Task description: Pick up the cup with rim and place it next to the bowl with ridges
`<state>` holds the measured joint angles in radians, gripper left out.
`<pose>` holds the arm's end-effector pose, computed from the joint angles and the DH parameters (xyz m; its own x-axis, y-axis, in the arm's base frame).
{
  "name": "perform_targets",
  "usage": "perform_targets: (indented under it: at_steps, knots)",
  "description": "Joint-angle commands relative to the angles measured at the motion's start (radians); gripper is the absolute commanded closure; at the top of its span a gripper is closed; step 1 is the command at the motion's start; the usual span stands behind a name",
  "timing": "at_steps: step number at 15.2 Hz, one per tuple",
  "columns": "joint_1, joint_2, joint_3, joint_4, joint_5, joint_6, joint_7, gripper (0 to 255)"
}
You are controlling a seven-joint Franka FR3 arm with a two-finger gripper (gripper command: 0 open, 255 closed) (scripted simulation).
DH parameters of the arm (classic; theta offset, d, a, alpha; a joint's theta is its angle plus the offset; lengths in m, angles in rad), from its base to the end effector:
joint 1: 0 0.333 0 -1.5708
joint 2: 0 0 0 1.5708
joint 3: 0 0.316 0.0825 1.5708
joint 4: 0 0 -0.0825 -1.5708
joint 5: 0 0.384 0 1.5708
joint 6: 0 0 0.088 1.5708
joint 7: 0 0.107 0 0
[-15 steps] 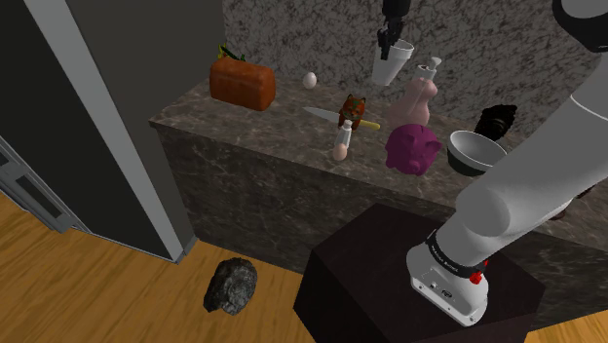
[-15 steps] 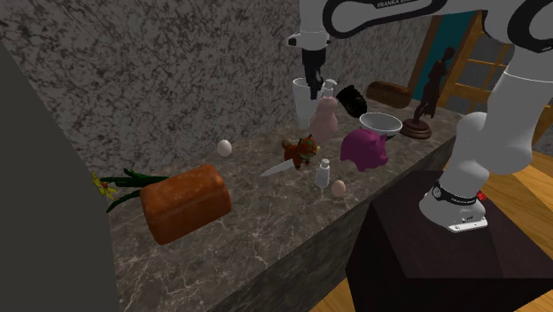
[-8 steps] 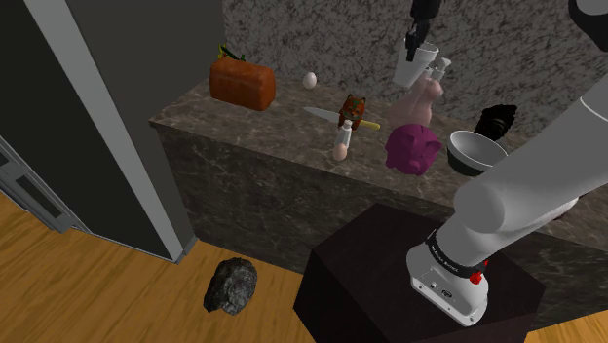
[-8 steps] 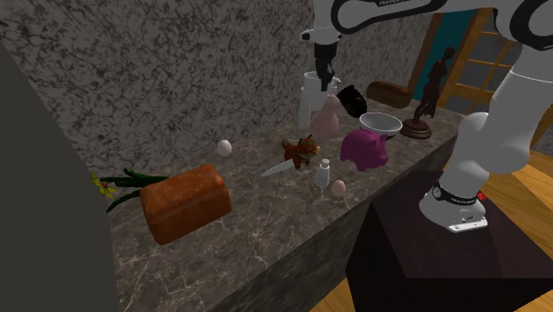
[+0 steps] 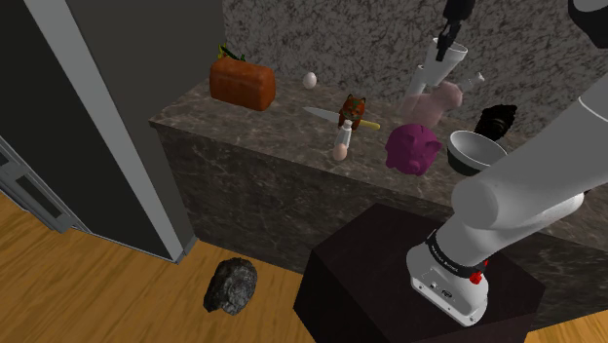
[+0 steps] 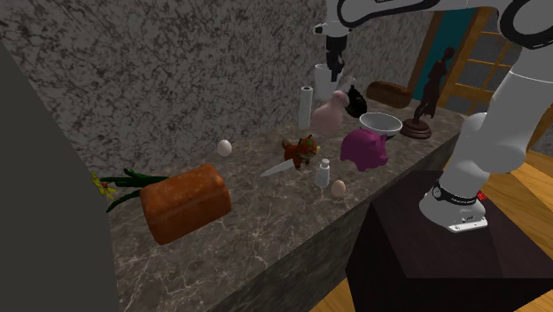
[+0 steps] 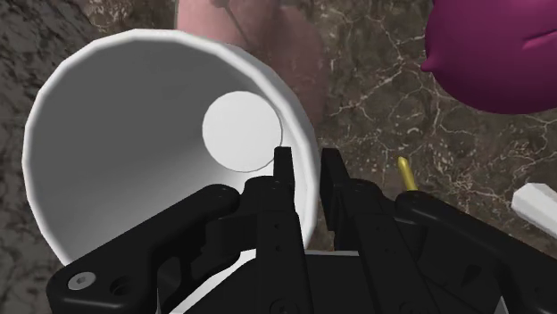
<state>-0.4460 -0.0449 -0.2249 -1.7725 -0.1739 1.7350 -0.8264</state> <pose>0.4193 -0.3558 0.5681 0.9778 0.1750 -0.1156 0.1879 -0.9758 0.1121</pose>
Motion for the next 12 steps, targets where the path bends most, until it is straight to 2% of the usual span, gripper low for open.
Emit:
perform_targets:
  at_steps: [1,9,12]
  knots:
    - [-0.024,0.007,-0.027,0.008,0.001,0.008,-0.052,255]
    - [-0.121,0.094,-0.126,0.119,0.034,0.012,-0.254,255]
    - [-0.121,0.091,-0.125,0.075,0.032,0.052,-0.248,255]
